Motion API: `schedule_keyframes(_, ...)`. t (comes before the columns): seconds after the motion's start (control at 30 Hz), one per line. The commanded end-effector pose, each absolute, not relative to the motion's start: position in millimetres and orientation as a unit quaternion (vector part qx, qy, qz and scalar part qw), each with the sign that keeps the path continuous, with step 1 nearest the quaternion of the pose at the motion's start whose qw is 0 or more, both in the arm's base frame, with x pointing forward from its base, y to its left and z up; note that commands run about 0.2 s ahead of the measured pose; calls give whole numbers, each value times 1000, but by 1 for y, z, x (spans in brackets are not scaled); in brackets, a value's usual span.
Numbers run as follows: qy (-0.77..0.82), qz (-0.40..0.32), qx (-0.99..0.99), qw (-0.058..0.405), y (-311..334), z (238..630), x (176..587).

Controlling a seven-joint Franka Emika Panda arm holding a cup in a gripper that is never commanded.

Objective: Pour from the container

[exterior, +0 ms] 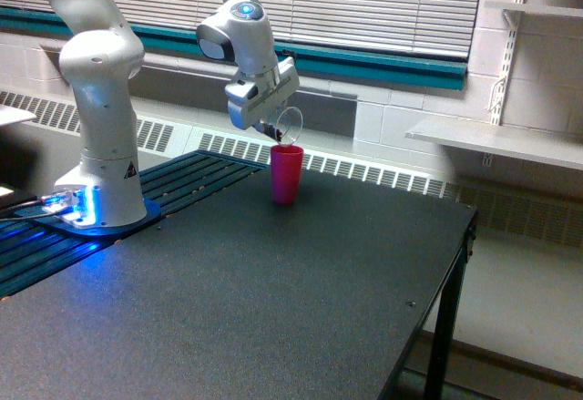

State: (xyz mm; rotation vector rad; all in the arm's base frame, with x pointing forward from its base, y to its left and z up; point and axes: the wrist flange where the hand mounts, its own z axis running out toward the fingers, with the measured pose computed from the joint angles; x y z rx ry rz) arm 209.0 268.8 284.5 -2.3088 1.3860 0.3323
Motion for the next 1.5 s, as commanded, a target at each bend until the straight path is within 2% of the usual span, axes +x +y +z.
schedule_keyframes(0.03, 486, 128, -836, 221, 269, 289, 210)
schedule_keyframes(1.5, 475, 182, -828, 235, 263, 283, 219)
